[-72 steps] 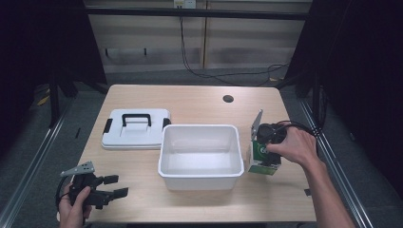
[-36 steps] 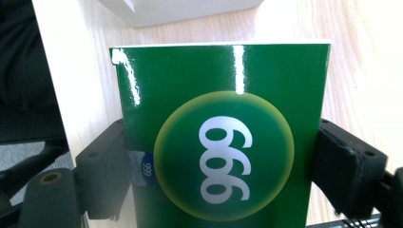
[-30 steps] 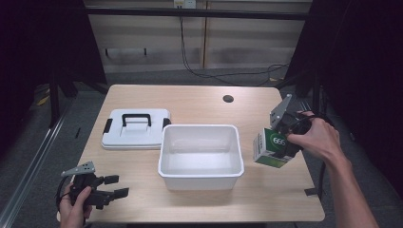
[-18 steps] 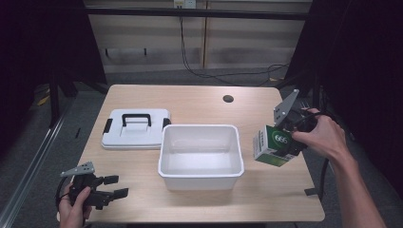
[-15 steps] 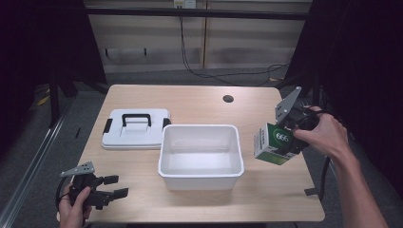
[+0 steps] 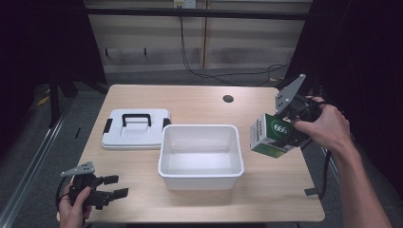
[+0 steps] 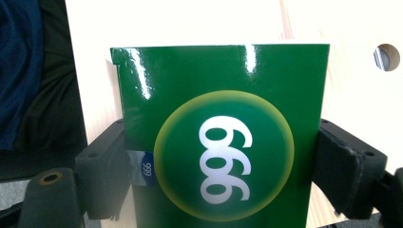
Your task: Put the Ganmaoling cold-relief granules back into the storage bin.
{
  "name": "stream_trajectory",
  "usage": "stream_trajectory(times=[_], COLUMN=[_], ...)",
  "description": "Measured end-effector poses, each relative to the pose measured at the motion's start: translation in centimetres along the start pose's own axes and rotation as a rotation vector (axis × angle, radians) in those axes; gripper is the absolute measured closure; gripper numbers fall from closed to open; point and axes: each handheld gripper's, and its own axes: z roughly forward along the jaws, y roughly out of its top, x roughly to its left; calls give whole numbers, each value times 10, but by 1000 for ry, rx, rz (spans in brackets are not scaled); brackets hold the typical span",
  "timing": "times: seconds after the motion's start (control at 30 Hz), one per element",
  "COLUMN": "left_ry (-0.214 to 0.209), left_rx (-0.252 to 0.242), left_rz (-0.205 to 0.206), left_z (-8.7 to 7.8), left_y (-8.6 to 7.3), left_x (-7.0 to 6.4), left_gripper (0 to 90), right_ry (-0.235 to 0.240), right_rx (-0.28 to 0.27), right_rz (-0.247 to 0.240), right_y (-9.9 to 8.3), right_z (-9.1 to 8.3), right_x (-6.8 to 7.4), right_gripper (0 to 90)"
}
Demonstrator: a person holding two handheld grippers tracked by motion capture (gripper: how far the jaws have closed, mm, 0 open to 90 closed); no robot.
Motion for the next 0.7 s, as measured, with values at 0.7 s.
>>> stream_trajectory(times=[0.7], left_ry=[4], left_rx=[8], left_rz=[4], left_z=[1], left_y=[0], left_x=[0], left_gripper=[160], right_ry=[32], right_rx=[56], right_rz=[-46], right_y=[68], right_z=[18], right_x=[-4], right_gripper=[164])
